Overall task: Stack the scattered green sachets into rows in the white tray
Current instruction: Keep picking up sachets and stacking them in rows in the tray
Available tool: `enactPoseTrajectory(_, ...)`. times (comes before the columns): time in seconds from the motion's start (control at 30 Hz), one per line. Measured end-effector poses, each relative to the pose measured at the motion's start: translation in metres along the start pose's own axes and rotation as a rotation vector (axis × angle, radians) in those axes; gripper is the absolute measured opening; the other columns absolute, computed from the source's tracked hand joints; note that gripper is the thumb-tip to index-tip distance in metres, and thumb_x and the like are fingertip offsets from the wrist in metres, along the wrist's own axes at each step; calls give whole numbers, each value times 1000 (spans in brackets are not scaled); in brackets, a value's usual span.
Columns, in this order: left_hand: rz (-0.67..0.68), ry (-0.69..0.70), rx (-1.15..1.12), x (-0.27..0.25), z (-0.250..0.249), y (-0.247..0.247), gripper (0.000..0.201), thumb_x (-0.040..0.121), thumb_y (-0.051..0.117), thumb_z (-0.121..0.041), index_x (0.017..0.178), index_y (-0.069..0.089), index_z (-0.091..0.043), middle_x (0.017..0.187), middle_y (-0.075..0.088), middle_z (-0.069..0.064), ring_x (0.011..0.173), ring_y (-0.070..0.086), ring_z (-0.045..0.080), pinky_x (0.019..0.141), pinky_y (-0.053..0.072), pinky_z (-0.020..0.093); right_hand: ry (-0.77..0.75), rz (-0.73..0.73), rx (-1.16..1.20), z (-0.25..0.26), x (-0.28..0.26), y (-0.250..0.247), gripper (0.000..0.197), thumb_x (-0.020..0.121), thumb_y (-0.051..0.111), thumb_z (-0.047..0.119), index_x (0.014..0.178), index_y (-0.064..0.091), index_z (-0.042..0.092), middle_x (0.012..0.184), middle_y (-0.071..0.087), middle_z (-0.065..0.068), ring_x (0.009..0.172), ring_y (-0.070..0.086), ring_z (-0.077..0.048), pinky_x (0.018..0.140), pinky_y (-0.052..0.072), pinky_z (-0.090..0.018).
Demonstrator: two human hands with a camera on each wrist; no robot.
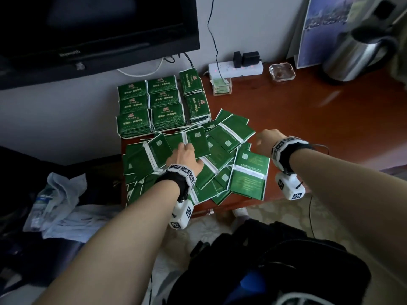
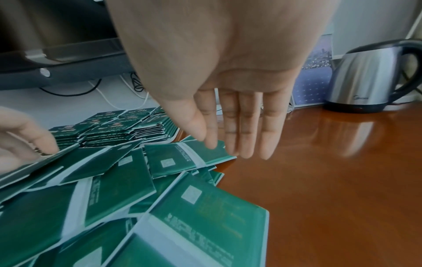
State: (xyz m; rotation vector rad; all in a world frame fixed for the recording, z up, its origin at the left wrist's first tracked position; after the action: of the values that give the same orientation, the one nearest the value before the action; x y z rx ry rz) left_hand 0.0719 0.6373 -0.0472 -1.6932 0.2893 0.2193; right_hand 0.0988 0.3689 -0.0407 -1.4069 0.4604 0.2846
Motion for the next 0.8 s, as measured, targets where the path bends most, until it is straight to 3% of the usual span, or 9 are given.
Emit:
enactPoseTrajectory(0.13, -37, -82, -47, 14, -10, 14, 72, 87, 60, -54, 141, 38, -13, 137, 43, 9, 120, 50, 28, 94, 50, 46, -45, -15, -31, 2, 36, -7, 22, 91, 49, 10, 104, 67, 7, 102, 67, -17, 81, 65, -33, 72, 58, -38)
enactPoseTrajectory(0.23, -41, -181, -88, 24, -18, 29, 85, 85, 60, -58, 148, 28, -12, 152, 30, 12, 137, 37, 30, 107, 40, 48, -85, -11, -17, 12, 70, -7, 18, 92, 51, 13, 102, 63, 4, 97, 63, -15, 76, 61, -32, 64, 52, -34)
enactPoseTrajectory(0.3, -33, -257, -108, 30, -24, 39, 91, 85, 61, -57, 152, 20, -11, 159, 19, 14, 145, 25, 31, 114, 32, 48, -84, 20, 41, 17, 90, -2, 21, 92, 56, 17, 110, 60, 7, 109, 61, -16, 86, 61, -34, 70, 52, -36)
enactPoseTrajectory(0.37, -22, -329, -123, 38, -31, 46, 94, 84, 63, -54, 153, 15, -10, 161, 14, 15, 147, 20, 32, 117, 28, 48, -46, 48, 131, 17, 108, 4, 45, 91, 63, 31, 128, 50, 8, 125, 51, -16, 107, 58, -38, 87, 53, -45)
enactPoseTrajectory(0.43, 4, -404, -145, 44, -38, 54, 93, 85, 64, -49, 153, 12, -11, 161, 14, 13, 148, 17, 32, 118, 25, 49, -16, 74, 169, 16, 122, 10, 70, 88, 69, 44, 139, 37, 8, 134, 43, -17, 119, 50, -41, 96, 48, -50)
enactPoseTrajectory(0.5, 11, -477, -175, 48, -43, 57, 87, 86, 63, -43, 152, 14, -12, 160, 18, 12, 148, 18, 31, 118, 24, 49, -3, 91, 160, 16, 130, 18, 85, 82, 74, 51, 142, 31, 8, 136, 39, -18, 123, 46, -40, 98, 45, -50)
enactPoseTrajectory(0.67, -95, -570, -229, 50, -44, 57, 63, 90, 58, -25, 146, 30, -15, 150, 37, 11, 139, 36, 30, 112, 33, 50, -31, 103, 135, 13, 142, 30, 101, 76, 78, 54, 146, 21, 8, 137, 41, -18, 125, 44, -37, 98, 45, -49)
enactPoseTrajectory(0.8, -149, -553, -260, 50, -39, 57, 52, 97, 47, -17, 147, 34, -16, 152, 37, 10, 140, 35, 30, 111, 34, 50, -4, 103, 147, 4, 147, 30, 103, 69, 81, 59, 138, 27, 6, 131, 51, -16, 124, 46, -35, 96, 44, -49)
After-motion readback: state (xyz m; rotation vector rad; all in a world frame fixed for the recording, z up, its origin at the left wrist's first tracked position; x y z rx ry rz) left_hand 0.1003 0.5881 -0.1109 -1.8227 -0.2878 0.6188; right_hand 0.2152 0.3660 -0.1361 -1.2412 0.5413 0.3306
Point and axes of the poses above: each hand's wrist, its own x-axis towards the middle knuckle, its own y-axis out of the palm, z = x × y, the point moved 5 cm from there along x, towards the middle knuckle
